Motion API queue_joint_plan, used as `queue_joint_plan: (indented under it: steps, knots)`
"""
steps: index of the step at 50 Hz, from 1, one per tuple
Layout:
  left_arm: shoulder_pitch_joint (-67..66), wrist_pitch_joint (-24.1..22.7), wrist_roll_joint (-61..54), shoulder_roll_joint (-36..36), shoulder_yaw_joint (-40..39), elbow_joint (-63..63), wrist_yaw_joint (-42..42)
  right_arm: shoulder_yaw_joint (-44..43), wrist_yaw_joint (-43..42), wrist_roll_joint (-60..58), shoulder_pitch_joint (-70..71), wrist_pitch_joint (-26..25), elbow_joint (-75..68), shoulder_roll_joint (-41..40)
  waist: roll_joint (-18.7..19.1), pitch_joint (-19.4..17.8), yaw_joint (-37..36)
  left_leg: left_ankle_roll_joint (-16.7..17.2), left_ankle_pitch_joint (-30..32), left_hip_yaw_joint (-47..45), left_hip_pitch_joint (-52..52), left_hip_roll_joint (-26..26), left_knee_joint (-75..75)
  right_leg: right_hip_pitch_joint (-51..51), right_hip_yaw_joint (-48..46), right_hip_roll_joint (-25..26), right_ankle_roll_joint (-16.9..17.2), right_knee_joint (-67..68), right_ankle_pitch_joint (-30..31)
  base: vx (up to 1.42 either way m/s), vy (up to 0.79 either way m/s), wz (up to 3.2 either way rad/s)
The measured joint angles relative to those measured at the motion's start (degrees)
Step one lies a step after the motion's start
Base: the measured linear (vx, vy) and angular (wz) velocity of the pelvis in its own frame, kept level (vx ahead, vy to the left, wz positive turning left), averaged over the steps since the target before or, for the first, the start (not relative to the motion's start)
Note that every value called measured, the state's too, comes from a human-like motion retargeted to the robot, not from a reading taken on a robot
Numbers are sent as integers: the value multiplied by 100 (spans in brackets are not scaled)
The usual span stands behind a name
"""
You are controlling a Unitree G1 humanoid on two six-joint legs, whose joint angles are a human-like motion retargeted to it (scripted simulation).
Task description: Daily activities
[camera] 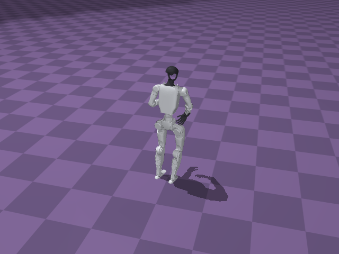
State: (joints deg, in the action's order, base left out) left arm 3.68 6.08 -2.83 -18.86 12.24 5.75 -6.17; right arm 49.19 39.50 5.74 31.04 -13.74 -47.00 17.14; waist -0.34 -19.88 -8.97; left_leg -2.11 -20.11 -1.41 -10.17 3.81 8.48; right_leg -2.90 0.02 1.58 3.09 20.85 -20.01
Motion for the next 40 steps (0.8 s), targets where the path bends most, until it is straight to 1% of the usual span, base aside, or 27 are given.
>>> queue_joint_plan:
  steps: [5,10,17,21,24,27,31,35,40]
  knots:
    - [-153,27,-142,40,261,-204,140,79,23,92,123,27,-61,56,-7,-107,-26,-24,-45,-7,18,21,72,35,6,-19,3,104,-45,0,0,0]
    - [-224,-8,-298,-83,587,-170,360,225,7,526,376,50,377,304,-9,-158,-39,-46,-109,-1,107,23,188,86,-9,-22,28,130,-50,0,0,0]
    - [-329,-167,-566,-419,1019,88,700,631,-83,1626,1092,112,2104,771,-17,-190,-14,-51,-159,31,222,10,279,138,-40,-10,59,78,-28,0,0,0]
    - [-367,-293,-645,-500,1256,269,686,729,-495,2065,1447,258,3111,966,-41,-189,44,-52,-150,34,256,3,286,167,-32,1,67,50,-4,0,0,0]
    - [-187,-354,-582,-338,1498,386,558,665,-857,2087,1490,413,3390,1071,-89,-188,129,-55,-157,11,281,-8,316,177,-17,13,80,19,18,0,0,-12]
    - [192,-363,-481,-105,1696,258,406,487,-1201,1919,1257,556,3123,1203,-144,-181,256,-65,-175,-8,310,-19,360,165,-4,25,104,-53,46,1,0,-20]
    - [738,-364,-367,167,1881,-136,244,2,-1610,1527,508,723,2189,1421,-213,-158,491,-50,-226,-65,341,-51,435,103,35,59,141,-228,103,1,1,-25]
    - [1262,-360,-251,337,2022,-463,172,-769,-2033,981,-555,838,1040,1732,-276,-129,770,-21,-311,-147,363,-95,541,4,101,105,181,-458,177,2,1,-34]
    - [1787,-366,3,248,2196,-369,320,-1986,-2283,168,-1994,844,-232,2256,-287,-103,1110,-55,-427,-281,351,-162,632,-131,246,179,249,-755,324,2,3,-40]
